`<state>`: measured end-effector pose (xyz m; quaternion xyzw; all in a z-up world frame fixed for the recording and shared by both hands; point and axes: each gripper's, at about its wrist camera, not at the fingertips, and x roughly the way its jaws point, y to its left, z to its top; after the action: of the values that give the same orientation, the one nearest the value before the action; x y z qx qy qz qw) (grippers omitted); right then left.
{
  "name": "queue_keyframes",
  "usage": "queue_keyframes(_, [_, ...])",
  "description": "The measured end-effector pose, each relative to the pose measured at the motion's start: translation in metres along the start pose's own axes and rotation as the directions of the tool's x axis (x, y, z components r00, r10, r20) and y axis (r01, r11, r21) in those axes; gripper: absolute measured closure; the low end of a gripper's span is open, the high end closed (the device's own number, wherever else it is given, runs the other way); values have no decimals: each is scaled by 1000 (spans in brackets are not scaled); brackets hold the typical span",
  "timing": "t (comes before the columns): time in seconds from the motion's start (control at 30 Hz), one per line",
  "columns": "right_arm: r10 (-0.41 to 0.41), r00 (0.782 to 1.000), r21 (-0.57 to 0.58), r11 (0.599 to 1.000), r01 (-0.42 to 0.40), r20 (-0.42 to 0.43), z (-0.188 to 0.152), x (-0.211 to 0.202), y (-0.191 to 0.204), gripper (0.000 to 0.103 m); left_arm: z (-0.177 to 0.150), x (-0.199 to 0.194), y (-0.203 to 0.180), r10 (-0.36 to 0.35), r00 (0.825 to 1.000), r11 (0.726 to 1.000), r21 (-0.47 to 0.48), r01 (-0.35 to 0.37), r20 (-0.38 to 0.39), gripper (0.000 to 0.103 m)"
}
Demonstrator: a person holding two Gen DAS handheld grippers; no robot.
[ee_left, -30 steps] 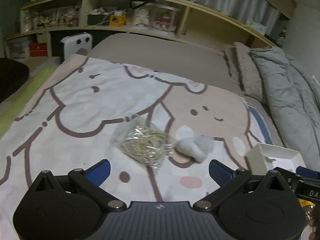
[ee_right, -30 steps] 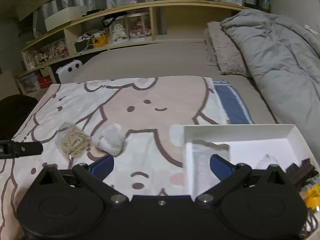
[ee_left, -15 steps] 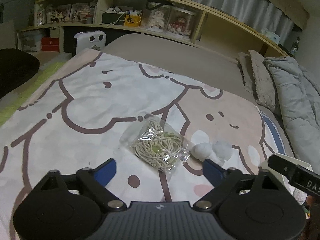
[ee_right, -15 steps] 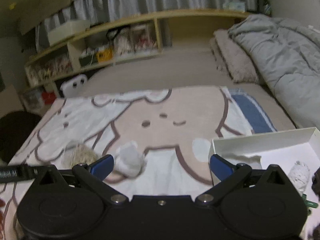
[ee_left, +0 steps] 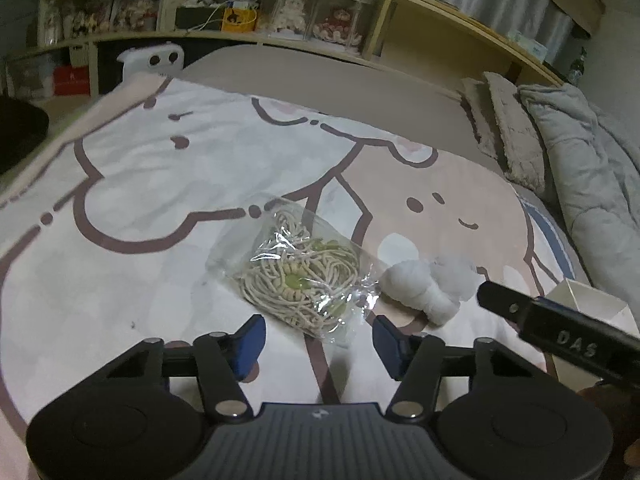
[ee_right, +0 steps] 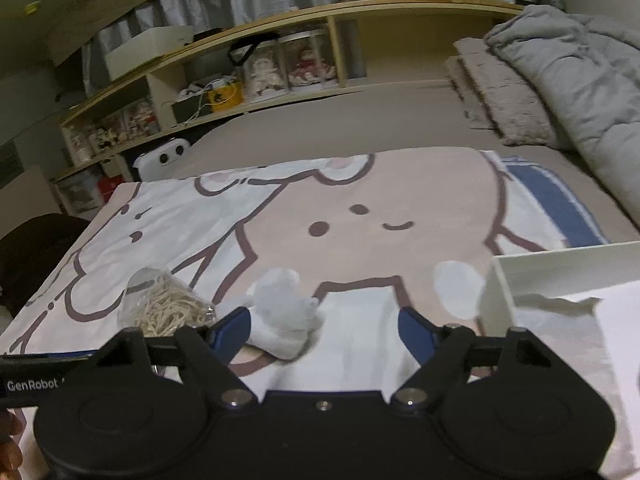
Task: Organize objects
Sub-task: 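Move both tools back over the clear bag and white cloth, then grasp the clear rubber-band bag with left tool while right tool grasps the white cloth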
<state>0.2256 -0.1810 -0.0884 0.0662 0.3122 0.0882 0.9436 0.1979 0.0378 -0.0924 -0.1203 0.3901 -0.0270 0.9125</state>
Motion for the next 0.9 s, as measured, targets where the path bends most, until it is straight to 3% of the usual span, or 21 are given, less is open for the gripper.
queue_keyframes(0.27, [36, 999, -6, 999, -36, -22, -9, 30, 6, 34, -5, 18, -2, -1, 1000, 1000, 29, 2, -31, 57])
queue_keyframes(0.37, [39, 999, -10, 999, -39, -18, -11, 36, 8, 36, -7, 22, -4, 4, 999, 999, 41, -2, -39, 68])
queue_keyframes(0.43, [54, 999, -17, 998, -54, -8, -12, 38, 9, 44, -7, 23, -4, 7, 999, 999, 41, -5, -44, 83])
queue_keyframes(0.53, [86, 996, -14, 996, -86, -6, -11, 38, 9, 68, -7, 21, -2, 6, 999, 999, 42, -4, -47, 87])
queue_keyframes(0.57, [100, 995, -15, 995, -100, -12, -10, 37, 10, 81, -7, 20, -2, 4, 999, 999, 41, -2, -51, 87])
queue_keyframes(0.67, [89, 996, -48, 995, -89, -17, -10, 32, 14, 103, -7, 17, -1, -7, 998, 1000, 30, 8, -61, 88])
queue_keyframes(0.9, [82, 997, -45, 996, -82, -17, -6, 10, 8, 103, -12, -6, -13, -43, 992, 995, 86, 54, -121, 90])
